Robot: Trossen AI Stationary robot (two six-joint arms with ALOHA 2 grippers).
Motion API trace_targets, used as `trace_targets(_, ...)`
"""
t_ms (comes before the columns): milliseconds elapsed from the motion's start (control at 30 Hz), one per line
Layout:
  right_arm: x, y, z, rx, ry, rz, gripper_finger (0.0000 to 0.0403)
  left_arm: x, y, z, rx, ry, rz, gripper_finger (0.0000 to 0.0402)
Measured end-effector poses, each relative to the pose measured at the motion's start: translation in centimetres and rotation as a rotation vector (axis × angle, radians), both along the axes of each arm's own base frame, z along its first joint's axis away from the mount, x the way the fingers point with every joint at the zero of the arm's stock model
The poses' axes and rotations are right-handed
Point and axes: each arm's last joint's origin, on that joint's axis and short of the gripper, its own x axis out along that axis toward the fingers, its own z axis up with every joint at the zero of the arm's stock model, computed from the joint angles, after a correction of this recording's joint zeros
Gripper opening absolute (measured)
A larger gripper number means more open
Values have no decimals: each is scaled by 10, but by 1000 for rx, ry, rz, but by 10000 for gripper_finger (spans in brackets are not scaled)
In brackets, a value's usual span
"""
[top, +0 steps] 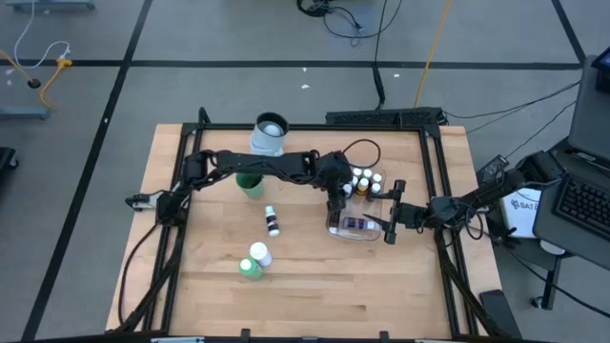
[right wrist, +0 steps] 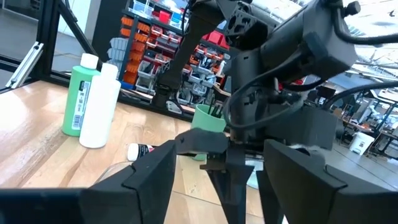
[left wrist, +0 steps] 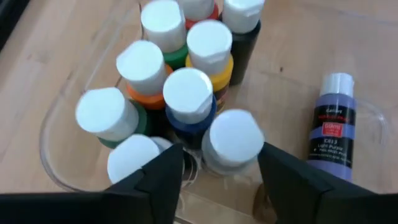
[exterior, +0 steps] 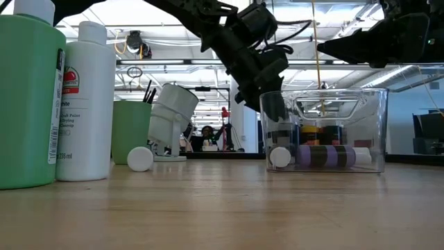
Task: Pick & Place Paint Supplies
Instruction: Put the gray paint bottle into the transparent bin, then adjust the purple paint bottle into the transparent bin
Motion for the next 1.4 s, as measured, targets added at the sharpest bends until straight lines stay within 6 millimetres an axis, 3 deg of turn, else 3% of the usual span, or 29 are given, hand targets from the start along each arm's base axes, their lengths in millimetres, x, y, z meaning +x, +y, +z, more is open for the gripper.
trace_targets(267,0,0,0,0,0,0,231,1,-4,7,2,-35,-6,239)
trace_targets(433,0,0,-1,-4,10,0,232,-5,-12,26,13,-55,-31,240)
trace_targets(700,0,0,-4,-14,37,3,227,-20,-50,55,52,-27,-160,240)
trace_targets(800,1,0,-6,-20,60,3,226,-35,-69,72,67,8,-195,216)
trace_targets(967,1,0,-7,-23,67,4,226,-80,-92,116,168,-31,-197,100)
trace_targets(1067,1,0,-8,-3,73,5,226,-118,-96,126,154,-105,-184,23)
trace_targets(1133,1,0,-8,11,73,7,224,-149,-94,120,139,-157,-132,12)
trace_targets(1300,1,0,-9,40,83,-6,216,-221,-83,75,147,-322,-10,11)
trace_targets(1400,4,-3,-7,23,135,-165,203,-252,-81,70,142,-516,43,4)
